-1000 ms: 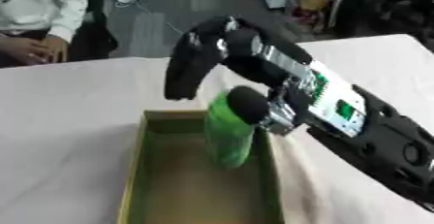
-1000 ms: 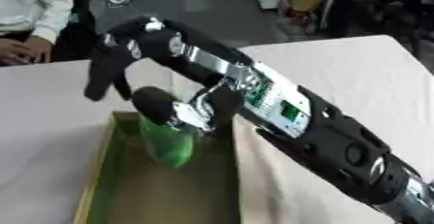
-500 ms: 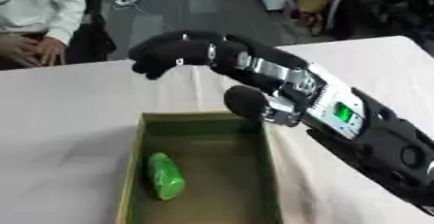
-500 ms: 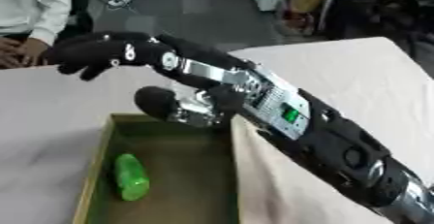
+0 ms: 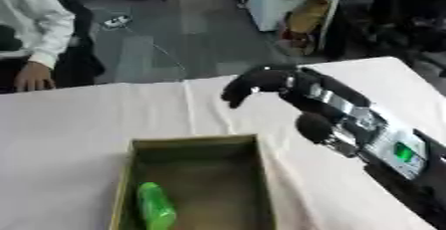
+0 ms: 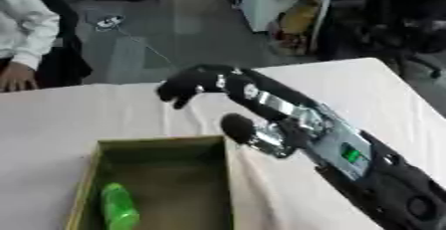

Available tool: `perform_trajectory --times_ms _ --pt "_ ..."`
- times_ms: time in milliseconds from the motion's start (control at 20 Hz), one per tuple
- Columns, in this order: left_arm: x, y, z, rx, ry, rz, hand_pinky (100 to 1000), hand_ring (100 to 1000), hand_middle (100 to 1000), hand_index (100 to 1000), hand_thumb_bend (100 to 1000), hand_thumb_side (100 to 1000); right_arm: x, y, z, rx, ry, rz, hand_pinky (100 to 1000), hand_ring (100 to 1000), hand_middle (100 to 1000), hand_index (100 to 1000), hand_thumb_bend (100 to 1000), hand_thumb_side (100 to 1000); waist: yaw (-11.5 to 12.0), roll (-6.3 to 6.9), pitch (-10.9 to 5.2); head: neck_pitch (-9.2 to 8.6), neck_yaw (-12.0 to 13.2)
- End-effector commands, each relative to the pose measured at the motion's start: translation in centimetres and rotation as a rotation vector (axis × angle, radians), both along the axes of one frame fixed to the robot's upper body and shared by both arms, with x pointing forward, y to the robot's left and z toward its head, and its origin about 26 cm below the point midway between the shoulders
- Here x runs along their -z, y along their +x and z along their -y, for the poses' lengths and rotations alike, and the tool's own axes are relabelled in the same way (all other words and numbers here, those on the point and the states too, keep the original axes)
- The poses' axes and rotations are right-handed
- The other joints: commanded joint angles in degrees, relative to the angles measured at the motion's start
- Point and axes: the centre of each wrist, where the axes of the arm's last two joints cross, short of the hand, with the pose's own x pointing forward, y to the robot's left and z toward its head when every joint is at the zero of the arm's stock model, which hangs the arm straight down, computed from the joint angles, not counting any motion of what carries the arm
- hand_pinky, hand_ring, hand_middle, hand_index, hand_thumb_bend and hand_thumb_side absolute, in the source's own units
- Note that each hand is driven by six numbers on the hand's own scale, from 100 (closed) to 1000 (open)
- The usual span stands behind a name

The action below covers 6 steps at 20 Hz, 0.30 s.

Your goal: Pick up objects on the table and place them in the box.

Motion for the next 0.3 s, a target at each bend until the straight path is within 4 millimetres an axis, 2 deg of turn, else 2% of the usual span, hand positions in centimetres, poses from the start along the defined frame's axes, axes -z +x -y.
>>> perform_trajectory --times_ms 50,200,300 --pt "-0.4 -0.3 -1.2 -0.065 0.028 0.012 654 632 773 808 346 630 -1.0 -2.4 2.1 0.081 0.121 0.020 661 789 812 959 100 869 -1.77 -0.10 -0.27 -3.54 3.04" --pt "0.1 -0.4 -2.0 -0.121 0.040 -0.001 648 627 785 808 334 645 1.1 -3.1 3.7 0.130 0.253 0.021 653 783 803 948 100 855 -5.04 -0.16 0.70 -6.52 3.47" --pt "0.5 -0.4 -2.5 -0.154 0.047 -0.016 645 623 793 808 326 656 2.8 -3.4 4.2 0.144 0.327 0.027 647 778 796 940 100 855 -7.17 0.11 1.25 -8.85 1.92"
